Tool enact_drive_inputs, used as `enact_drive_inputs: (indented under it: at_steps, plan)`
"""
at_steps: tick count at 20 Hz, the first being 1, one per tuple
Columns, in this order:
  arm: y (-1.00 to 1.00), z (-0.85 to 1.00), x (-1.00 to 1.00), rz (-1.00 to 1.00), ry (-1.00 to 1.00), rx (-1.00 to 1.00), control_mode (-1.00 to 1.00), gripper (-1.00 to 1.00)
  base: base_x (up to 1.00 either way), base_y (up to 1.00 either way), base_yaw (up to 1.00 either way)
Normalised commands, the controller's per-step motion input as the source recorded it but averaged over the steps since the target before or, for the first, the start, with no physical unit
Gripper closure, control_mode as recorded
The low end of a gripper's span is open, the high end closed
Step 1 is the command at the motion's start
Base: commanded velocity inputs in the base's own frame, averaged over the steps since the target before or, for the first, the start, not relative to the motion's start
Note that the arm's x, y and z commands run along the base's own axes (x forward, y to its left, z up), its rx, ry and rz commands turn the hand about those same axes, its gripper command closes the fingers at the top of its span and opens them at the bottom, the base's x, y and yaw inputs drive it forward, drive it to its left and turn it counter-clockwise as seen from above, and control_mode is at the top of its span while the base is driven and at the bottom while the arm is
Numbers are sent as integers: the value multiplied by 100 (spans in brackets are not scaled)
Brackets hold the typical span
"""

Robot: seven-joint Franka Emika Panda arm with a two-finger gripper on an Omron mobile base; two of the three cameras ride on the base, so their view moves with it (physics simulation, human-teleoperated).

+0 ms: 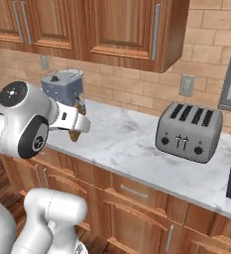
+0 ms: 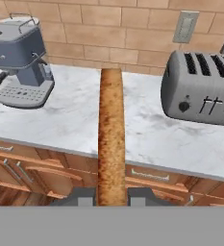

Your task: Start the toaster. Once the lever pops up, take the bread to the plate on the dining counter.

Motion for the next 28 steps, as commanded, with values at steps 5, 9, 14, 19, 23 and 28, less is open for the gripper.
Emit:
enact_drive_inputs:
  at_steps: [5,9,14,19,23,28]
  plan:
    - [0,0,0,0,0,0,100,100,-6,42,43]
    - [0,0,0,0,0,0,100,100,0,39,44]
    - [0,0,0,0,0,0,100,100,-3,39,45]
    - [0,0,0,0,0,0,100,100,-18,31,44]
    - [0,0,0,0,0,0,100,100,-11,34,44]
    - [0,0,0,0,0,0,100,100,-1,36,45]
